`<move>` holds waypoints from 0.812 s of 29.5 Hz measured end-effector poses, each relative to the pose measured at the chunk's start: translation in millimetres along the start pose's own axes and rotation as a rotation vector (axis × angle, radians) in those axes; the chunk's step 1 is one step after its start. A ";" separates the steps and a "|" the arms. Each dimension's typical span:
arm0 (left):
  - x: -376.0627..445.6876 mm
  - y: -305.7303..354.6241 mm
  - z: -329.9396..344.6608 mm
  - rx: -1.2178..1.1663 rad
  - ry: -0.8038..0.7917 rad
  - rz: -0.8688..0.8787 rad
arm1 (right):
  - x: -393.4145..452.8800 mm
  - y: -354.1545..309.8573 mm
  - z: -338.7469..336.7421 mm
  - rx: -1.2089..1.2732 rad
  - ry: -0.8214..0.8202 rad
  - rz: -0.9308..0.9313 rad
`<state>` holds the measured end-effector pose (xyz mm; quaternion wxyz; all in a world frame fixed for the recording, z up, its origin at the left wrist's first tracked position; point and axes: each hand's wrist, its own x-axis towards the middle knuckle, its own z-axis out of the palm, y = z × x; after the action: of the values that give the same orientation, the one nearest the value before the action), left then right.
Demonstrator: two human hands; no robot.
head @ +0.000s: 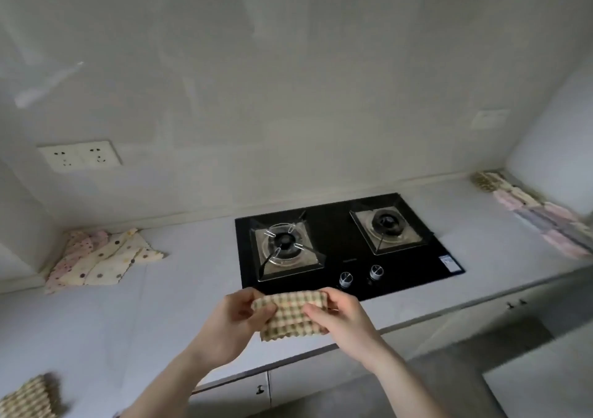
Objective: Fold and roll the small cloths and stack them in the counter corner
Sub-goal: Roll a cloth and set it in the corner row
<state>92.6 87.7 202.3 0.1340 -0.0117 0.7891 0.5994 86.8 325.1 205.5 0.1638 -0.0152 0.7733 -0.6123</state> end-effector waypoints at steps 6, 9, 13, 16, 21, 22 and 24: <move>54.6 59.8 108.4 0.144 -0.042 0.091 | -18.9 28.4 -115.9 0.034 0.157 0.073; 82.7 90.1 181.9 0.185 -0.135 0.128 | -34.4 50.1 -195.4 0.021 0.236 0.079; 115.5 118.9 272.6 0.200 -0.202 0.130 | -54.0 71.3 -296.7 -0.019 0.294 0.106; 134.8 136.9 327.7 0.241 -0.194 0.123 | -61.6 83.2 -356.3 -0.114 0.311 0.118; 177.5 160.7 391.5 0.310 -0.190 0.104 | -56.5 99.7 -425.3 -0.153 0.388 0.105; 190.2 166.1 401.2 0.335 -0.200 0.109 | -51.8 105.1 -437.0 -0.144 0.410 0.117; 217.3 175.1 419.2 0.406 -0.246 0.132 | -40.3 114.7 -459.0 -0.118 0.465 0.152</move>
<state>-65.4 565.7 215.4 0.1892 0.1399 0.8702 0.4329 20.4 795.1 195.9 0.0259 0.1749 0.8234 -0.5392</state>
